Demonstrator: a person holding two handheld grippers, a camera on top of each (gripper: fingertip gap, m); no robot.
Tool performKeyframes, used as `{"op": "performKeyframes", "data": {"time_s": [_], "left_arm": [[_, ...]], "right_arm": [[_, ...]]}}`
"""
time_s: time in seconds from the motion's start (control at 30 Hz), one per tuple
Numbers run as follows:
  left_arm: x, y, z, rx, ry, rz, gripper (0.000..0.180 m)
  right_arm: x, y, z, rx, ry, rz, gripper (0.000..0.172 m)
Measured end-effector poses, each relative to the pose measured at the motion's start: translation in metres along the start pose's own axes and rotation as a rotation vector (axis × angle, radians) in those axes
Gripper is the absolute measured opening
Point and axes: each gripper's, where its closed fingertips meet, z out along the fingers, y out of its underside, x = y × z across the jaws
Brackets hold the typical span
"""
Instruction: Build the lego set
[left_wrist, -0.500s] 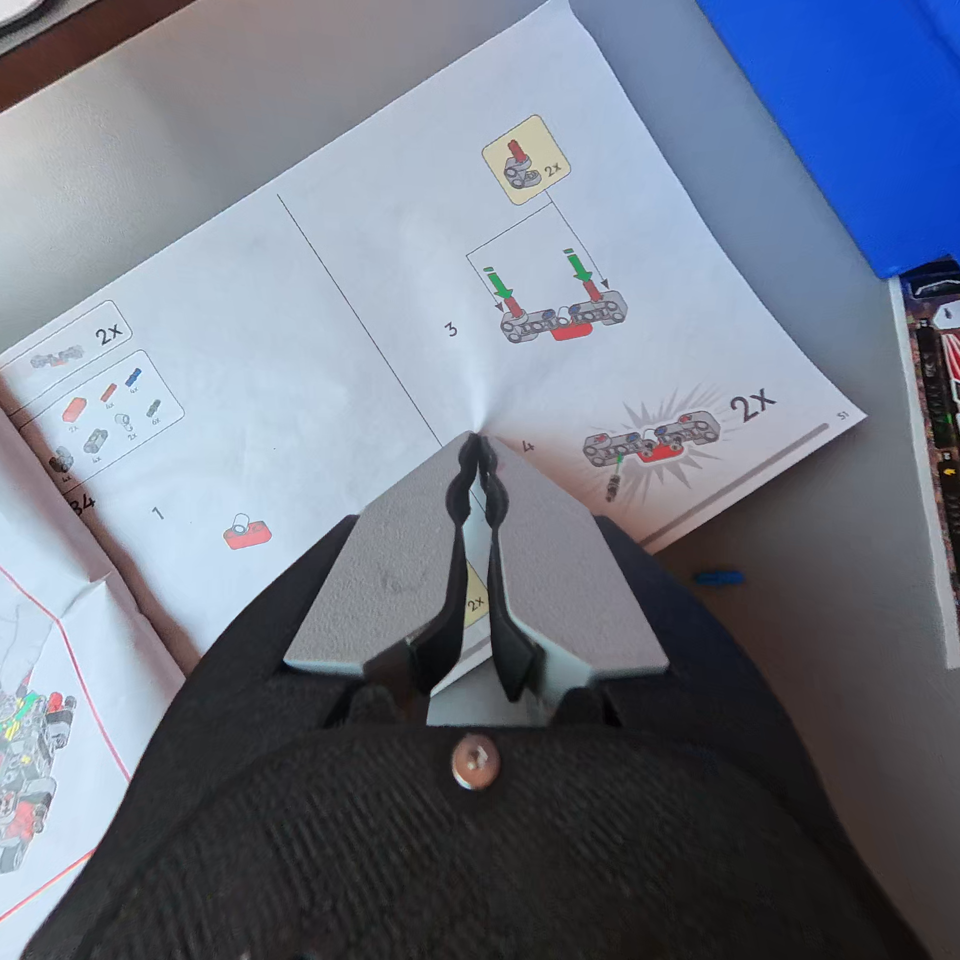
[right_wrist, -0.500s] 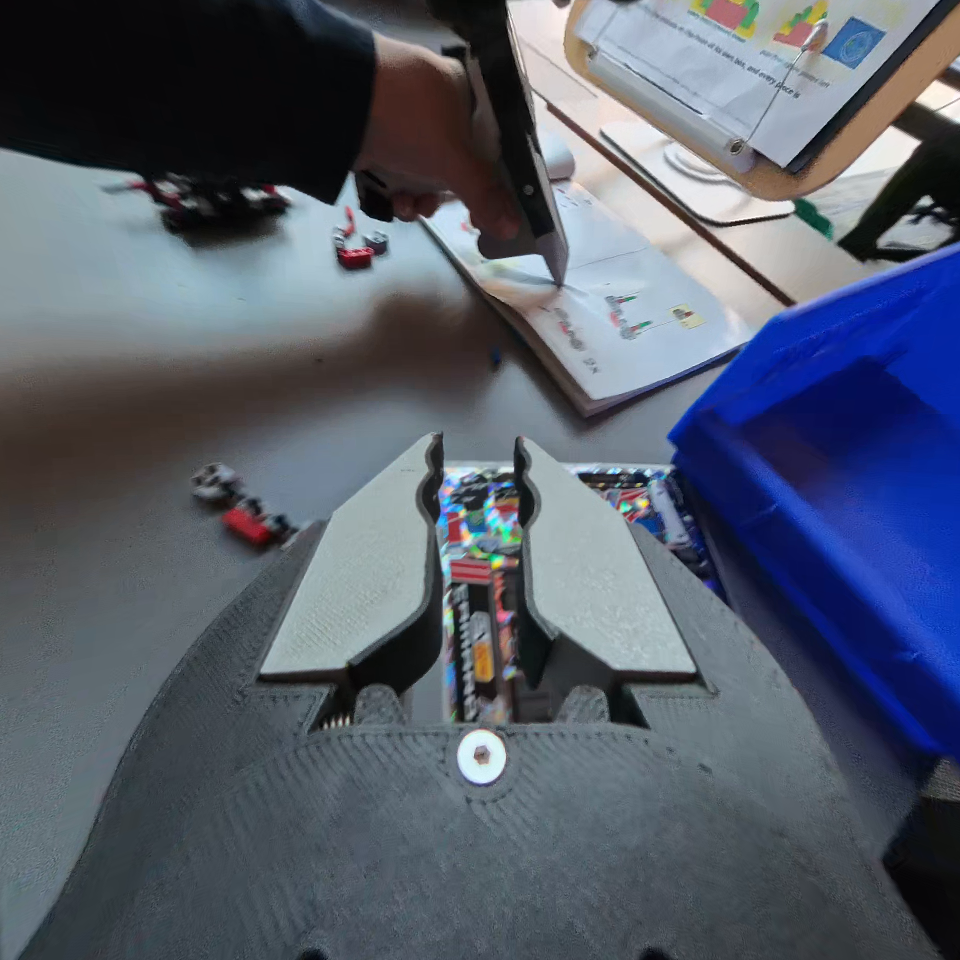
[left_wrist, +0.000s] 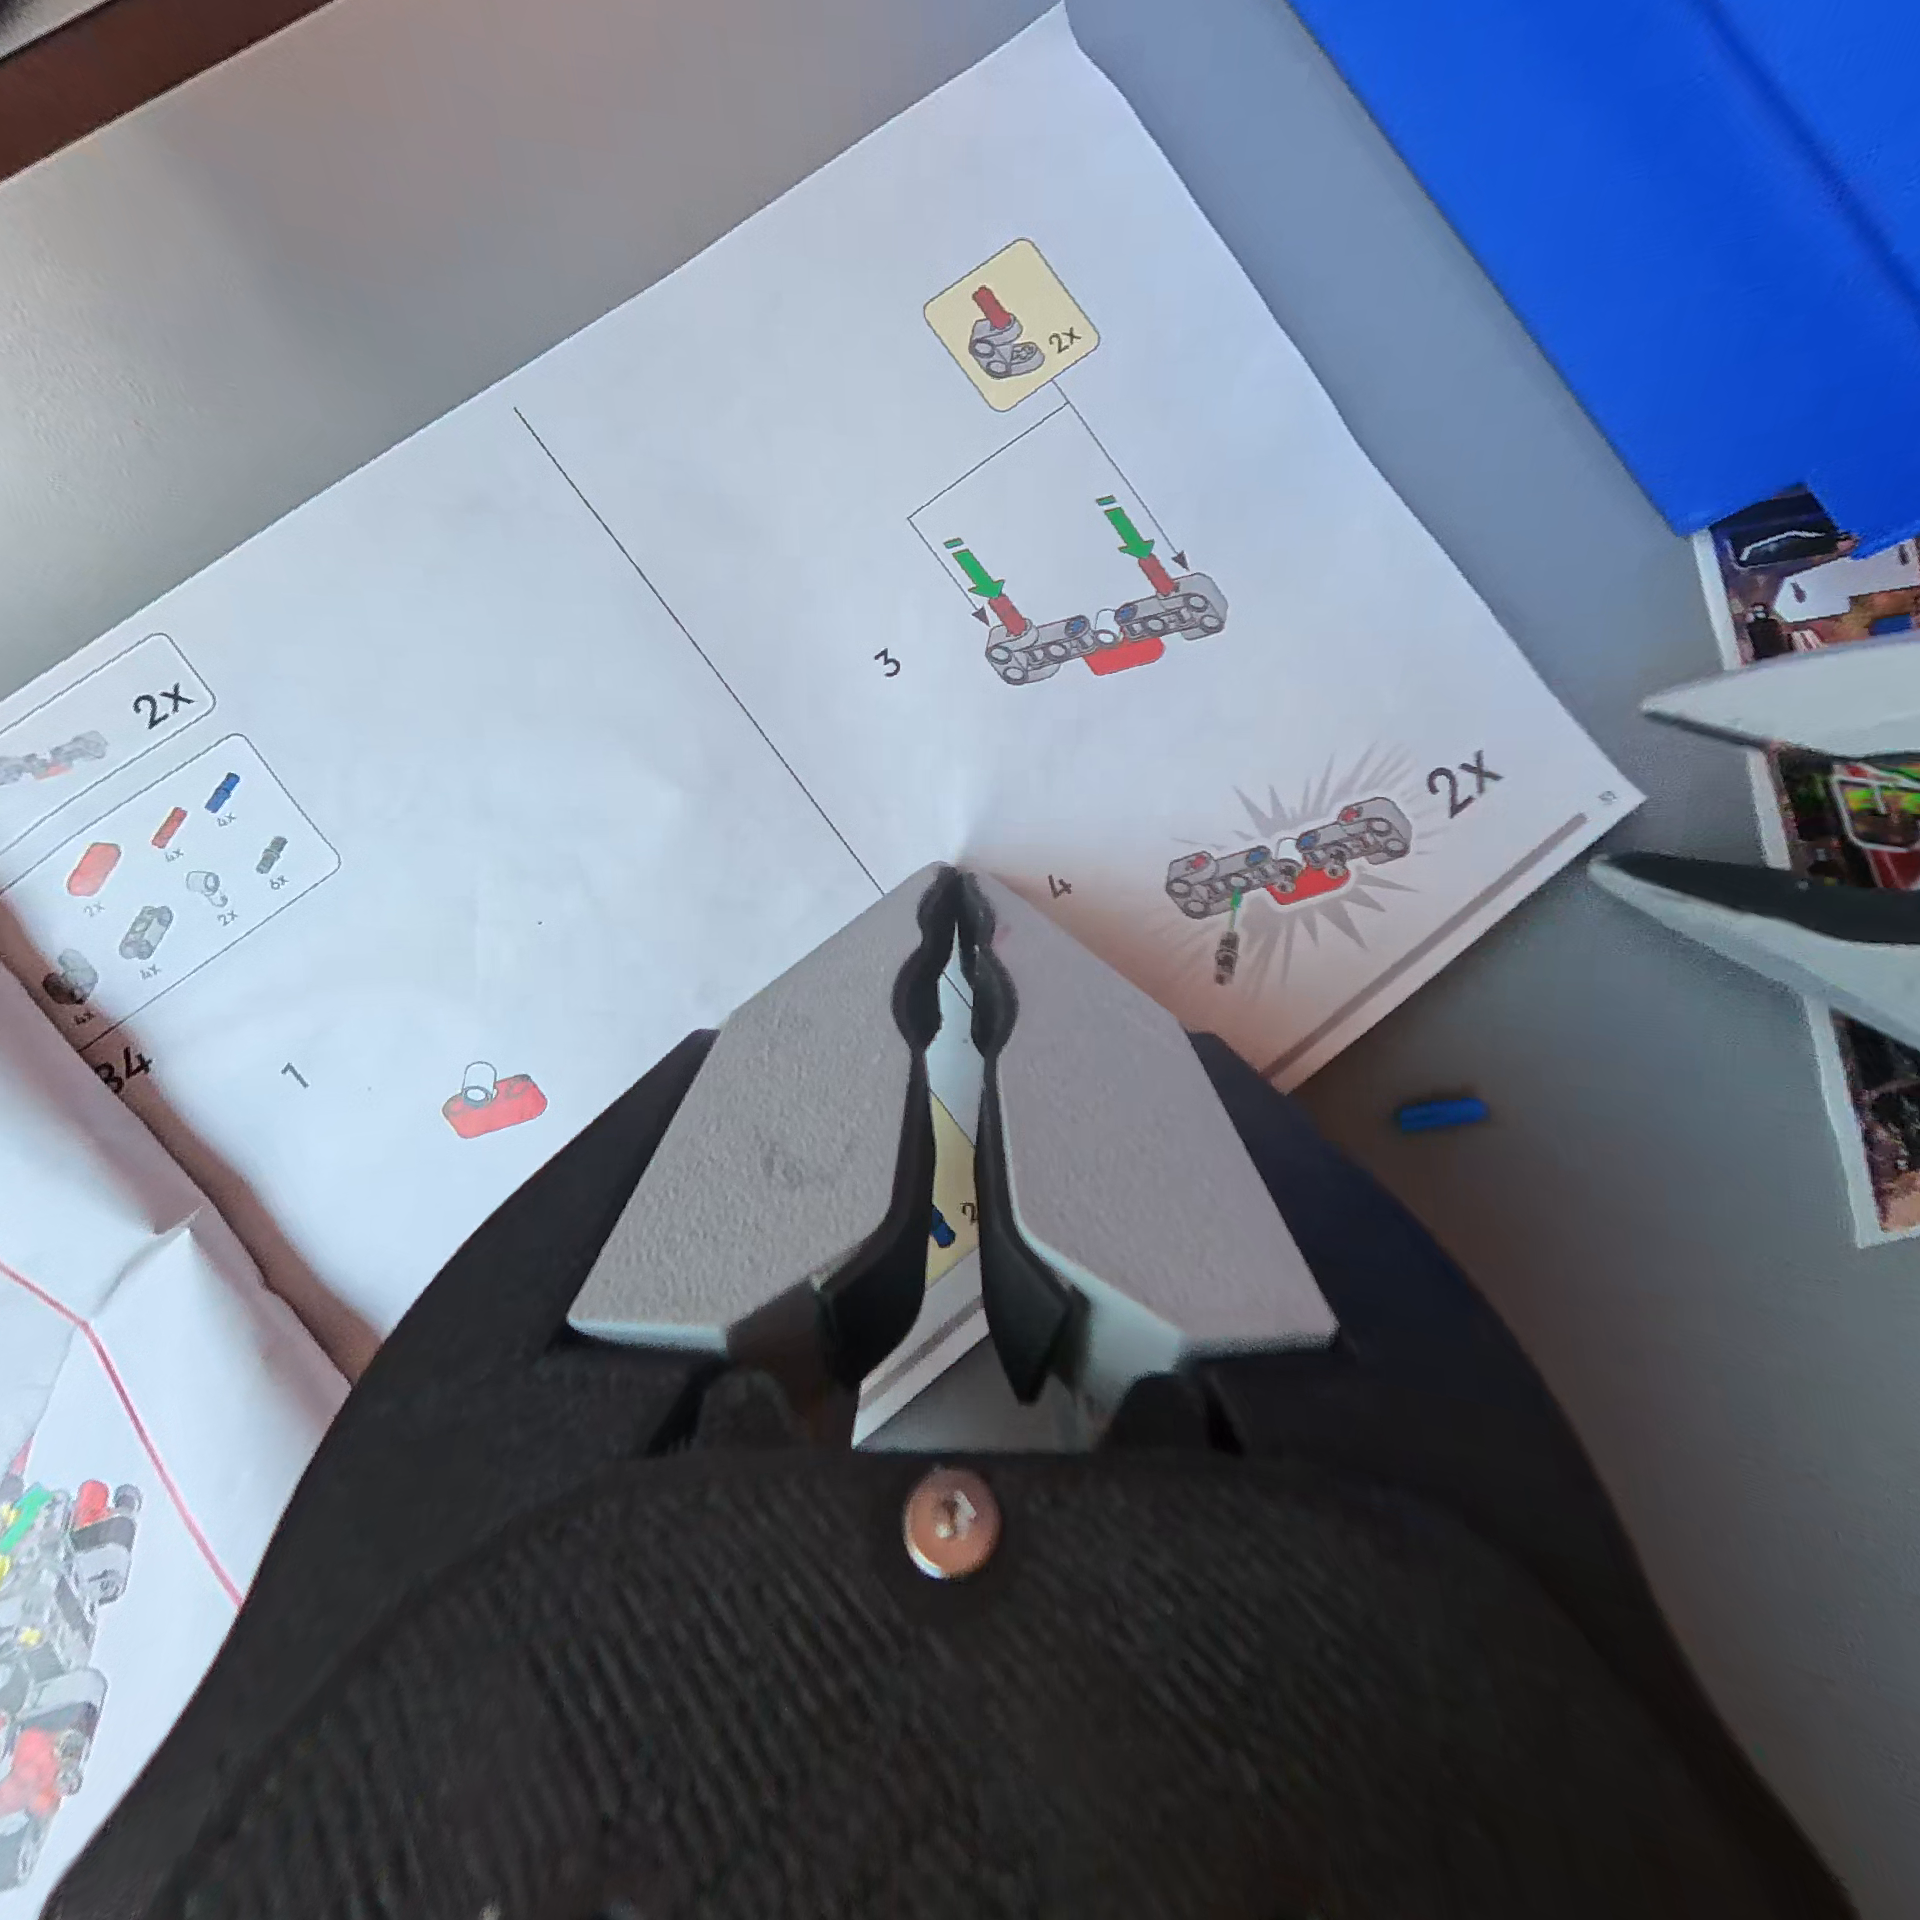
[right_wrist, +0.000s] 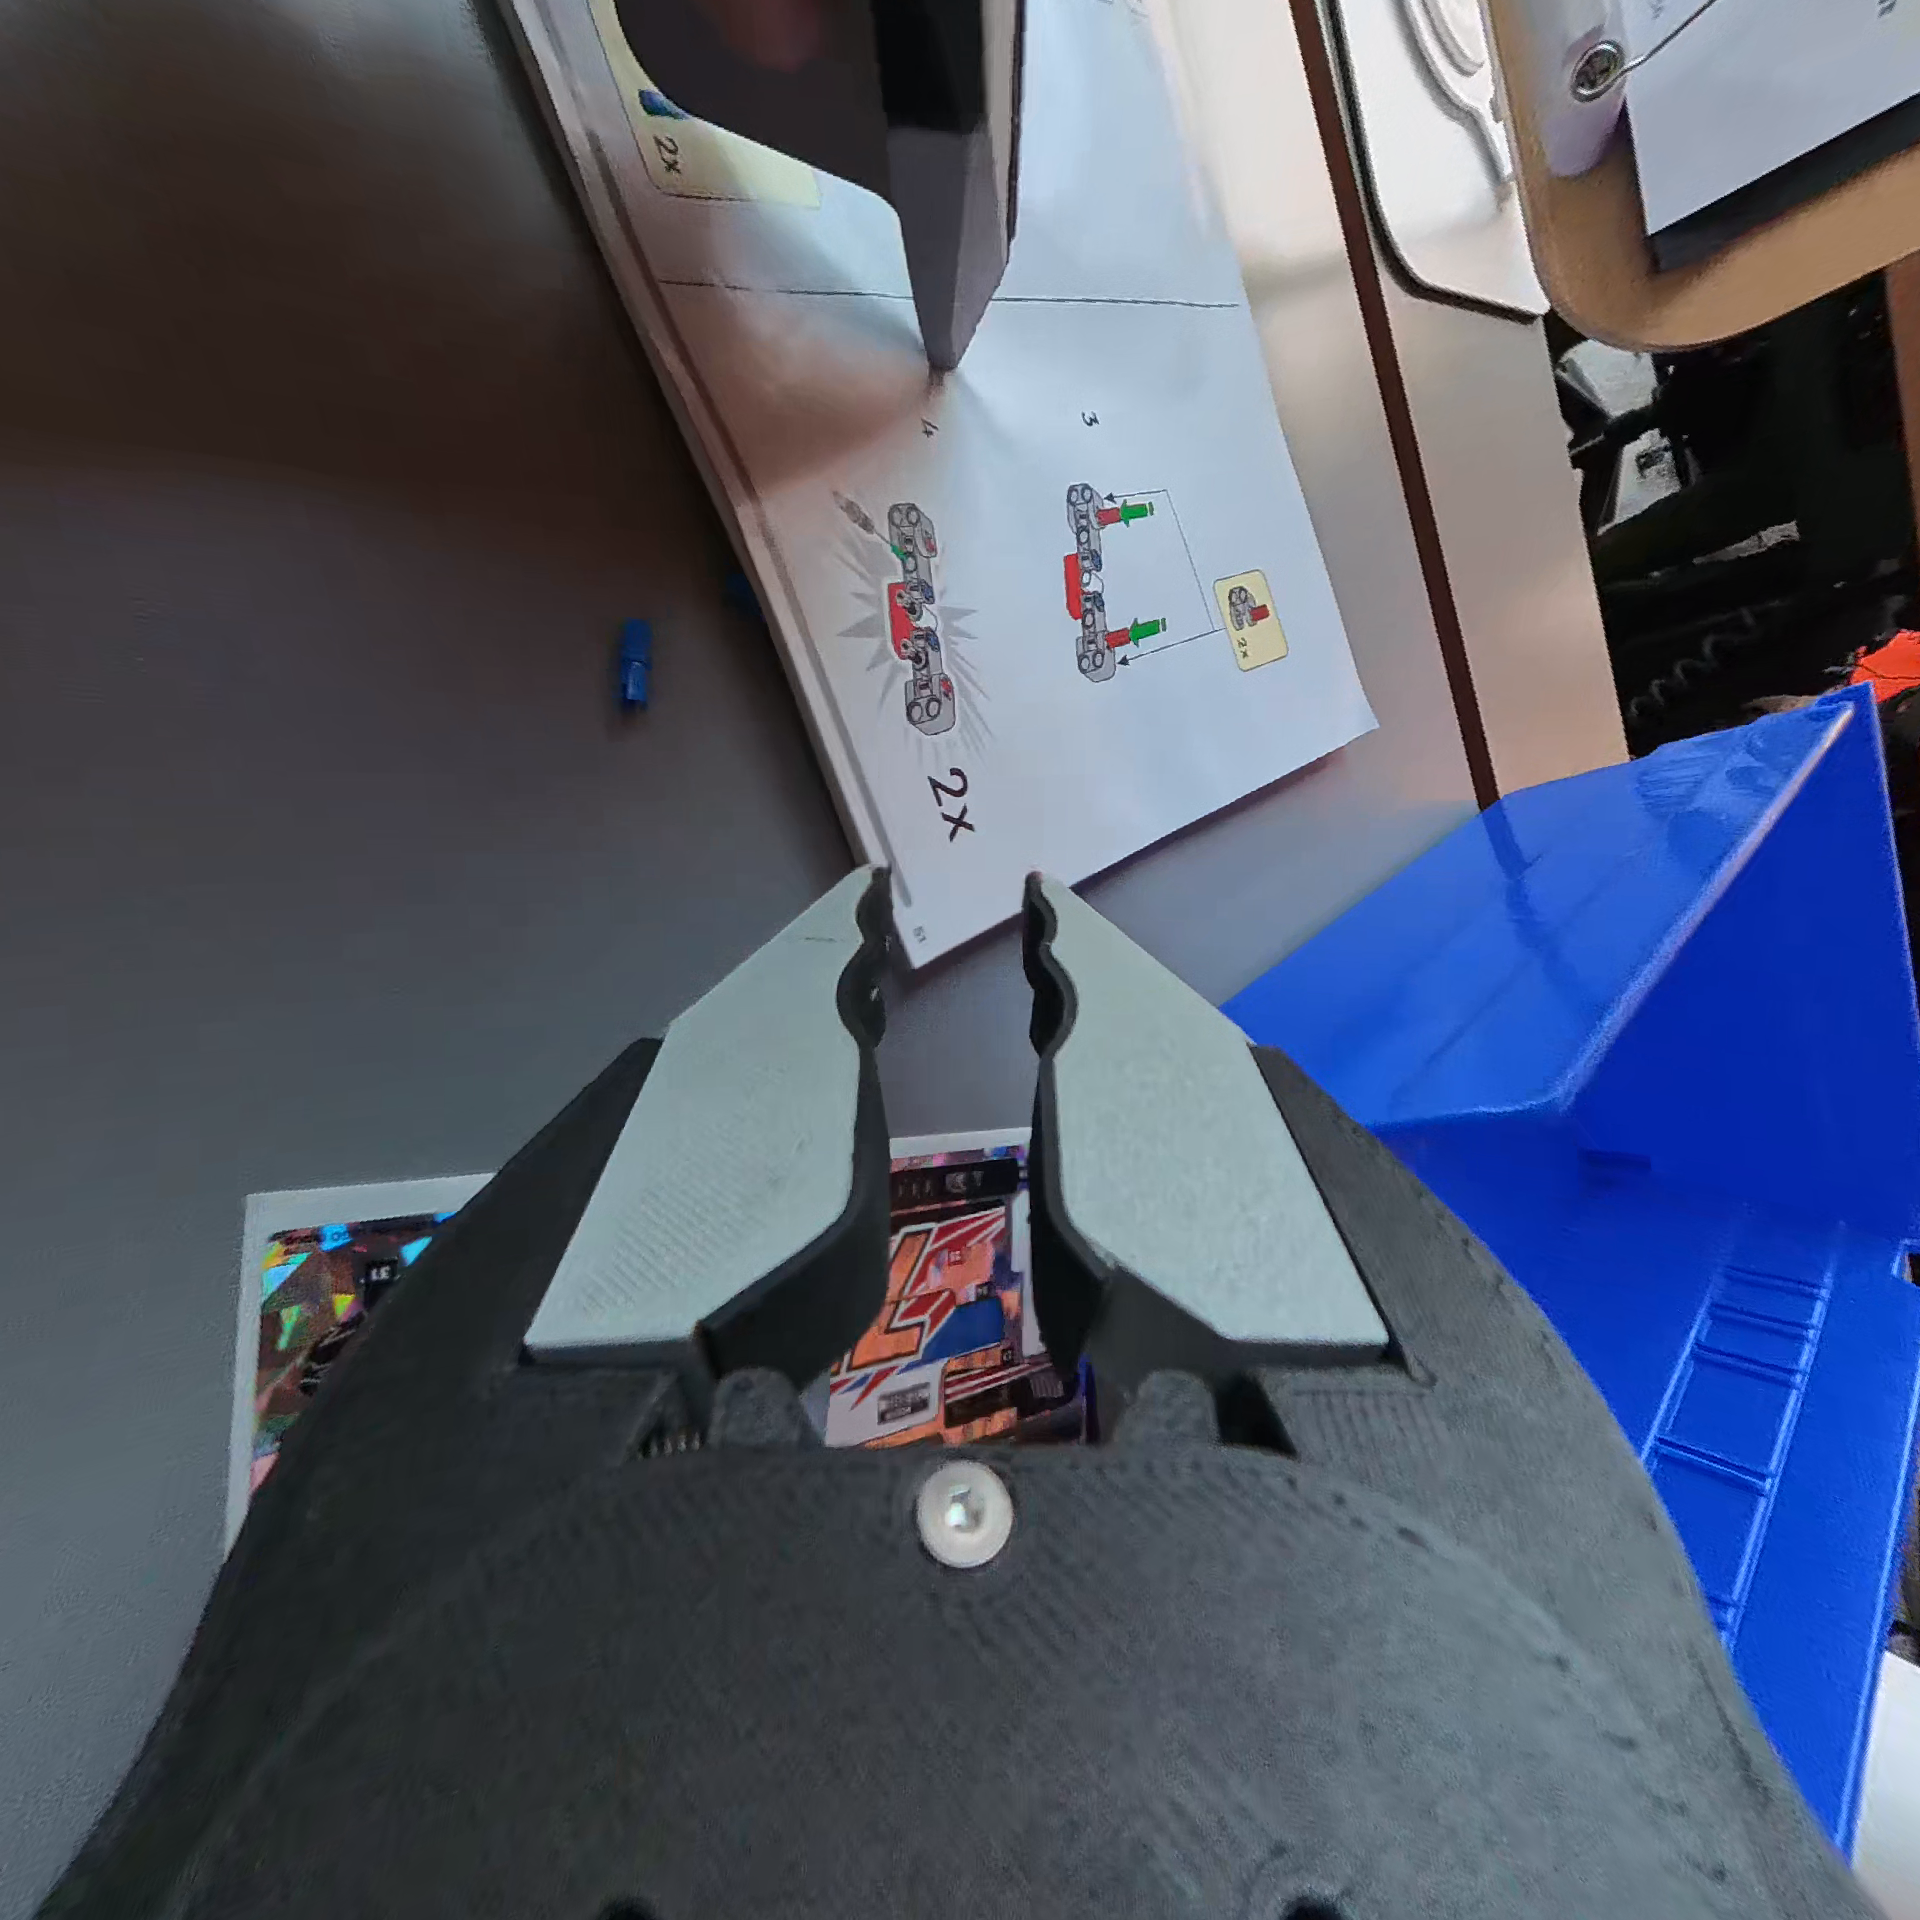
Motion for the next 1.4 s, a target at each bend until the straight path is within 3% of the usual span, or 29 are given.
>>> {"op": "performKeyframes", "data": {"time_s": [0.2,0.3,0.43,0.57,0.63,0.7,0.77,0.93,0.97,1.03,1.13,1.2,1.3,1.4], "left_arm": [[0.000,0.000,0.000,0.016,0.013,-0.005,0.000],[0.002,0.003,-0.004,-0.023,0.026,-0.010,0.000],[0.024,-0.021,-0.019,0.029,0.166,-0.131,0.000],[0.023,-0.017,-0.003,-0.074,0.048,-0.133,0.003],[0.038,-0.016,0.004,-0.102,0.094,-0.079,0.055],[0.049,-0.024,0.002,-0.085,0.139,-0.126,0.067],[0.052,-0.034,-0.006,-0.071,0.161,-0.163,0.097],[0.042,-0.012,0.000,-0.236,0.085,-0.186,0.095],[0.033,-0.009,0.003,-0.231,0.021,-0.155,0.083],[0.021,-0.008,0.008,-0.219,-0.091,-0.103,0.082],[0.022,-0.007,0.010,-0.205,-0.164,-0.078,0.080],[0.029,-0.008,0.010,-0.188,-0.156,-0.087,0.067],[0.041,-0.025,0.003,-0.090,-0.098,-0.117,0.076],[0.052,-0.032,0.000,-0.053,-0.010,-0.161,0.101]], "right_arm": [[0.003,0.002,0.000,-0.012,-0.009,0.026,0.023],[-0.004,0.000,-0.005,0.033,-0.047,0.136,0.023],[-0.011,0.001,-0.019,0.132,-0.088,0.268,0.022],[-0.014,0.001,-0.028,0.225,-0.118,0.348,0.020],[-0.013,0.000,-0.033,0.259,-0.131,0.366,0.020],[-0.012,-0.001,-0.037,0.290,-0.139,0.378,0.018],[-0.011,-0.002,-0.040,0.315,-0.153,0.390,0.017],[0.005,-0.004,-0.053,0.382,-0.133,0.428,0.016],[0.009,-0.005,-0.057,0.399,-0.129,0.440,0.016],[0.016,-0.005,-0.064,0.430,-0.116,0.459,0.015],[0.026,-0.003,-0.073,0.461,-0.096,0.481,0.014],[0.030,-0.003,-0.077,0.481,-0.098,0.504,0.013],[0.034,-0.006,-0.084,0.517,-0.106,0.525,0.012],[0.034,-0.008,-0.086,0.530,-0.105,0.520,0.011]]}}
